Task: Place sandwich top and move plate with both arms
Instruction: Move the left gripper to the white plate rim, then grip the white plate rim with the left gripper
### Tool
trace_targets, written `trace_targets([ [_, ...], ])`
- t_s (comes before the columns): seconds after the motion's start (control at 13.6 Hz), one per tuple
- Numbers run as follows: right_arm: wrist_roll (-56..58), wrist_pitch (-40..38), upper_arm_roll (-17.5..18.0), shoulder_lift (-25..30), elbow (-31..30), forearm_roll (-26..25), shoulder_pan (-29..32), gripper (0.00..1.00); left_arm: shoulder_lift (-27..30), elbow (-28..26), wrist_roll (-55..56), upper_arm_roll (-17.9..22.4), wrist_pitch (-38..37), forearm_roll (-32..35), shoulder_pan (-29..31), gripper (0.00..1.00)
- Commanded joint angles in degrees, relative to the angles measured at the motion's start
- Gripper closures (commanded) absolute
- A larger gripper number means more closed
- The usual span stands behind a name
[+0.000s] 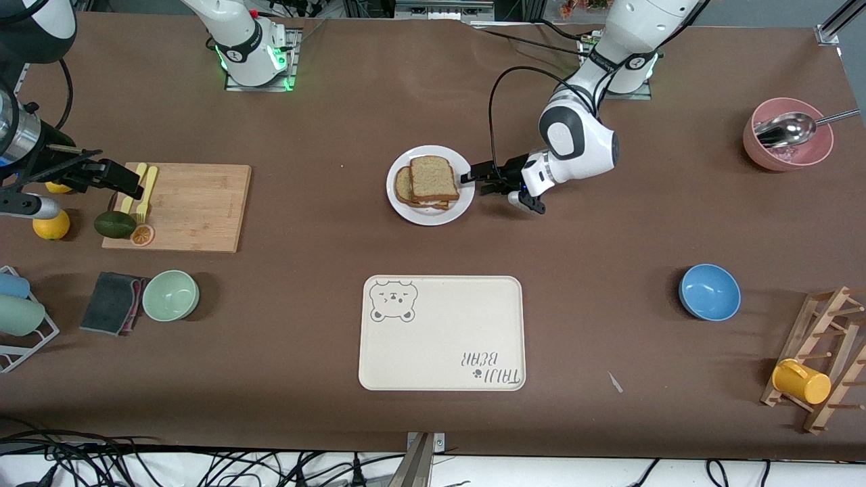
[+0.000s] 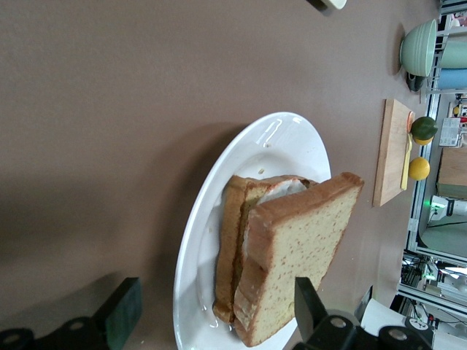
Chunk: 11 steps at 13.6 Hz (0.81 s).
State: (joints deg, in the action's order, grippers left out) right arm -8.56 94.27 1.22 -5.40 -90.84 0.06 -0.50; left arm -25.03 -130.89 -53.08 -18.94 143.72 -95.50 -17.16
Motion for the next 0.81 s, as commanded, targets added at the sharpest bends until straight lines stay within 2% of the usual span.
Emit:
trace_targets([
  [0.0,-0.6,1.1,-0.2,0.7,-1.4,0.8,-0.5,0.0,-1.2,0.3,-2.1,0.1,0.5,-2.1,-1.0,0.08],
  [0.22,-0.7,0.7,0.0,0.8,-1.4,0.4,-0.5,0.0,-1.5,0.2,-2.2,0.1,0.5,-2.1,-1.0,0.1],
  [0.3,-0.7,0.9,0.0,0.8,-1.4,0.3,-0.5,0.0,-1.5,0.1,-2.2,0.1,0.5,-2.1,-1.0,0.13],
  [0.37,-0.7,0.9,0.1,0.8,-1.4,0.3,-0.5,0.0,-1.6,0.2,-2.1,0.1,0.5,-2.1,-1.0,0.17],
  [0.52,-0.7,0.8,0.1,0.8,-1.4,0.3,-0.5,0.0,-1.8,0.2,-2.2,0.1,0.5,-2.1,-1.0,0.33],
  [0.74,-0.7,0.7,0.1,0.7,-1.4,0.2,-0.5,0.0,-2.2,0.2,-2.2,0.1,0.5,-2.1,-1.0,0.47],
])
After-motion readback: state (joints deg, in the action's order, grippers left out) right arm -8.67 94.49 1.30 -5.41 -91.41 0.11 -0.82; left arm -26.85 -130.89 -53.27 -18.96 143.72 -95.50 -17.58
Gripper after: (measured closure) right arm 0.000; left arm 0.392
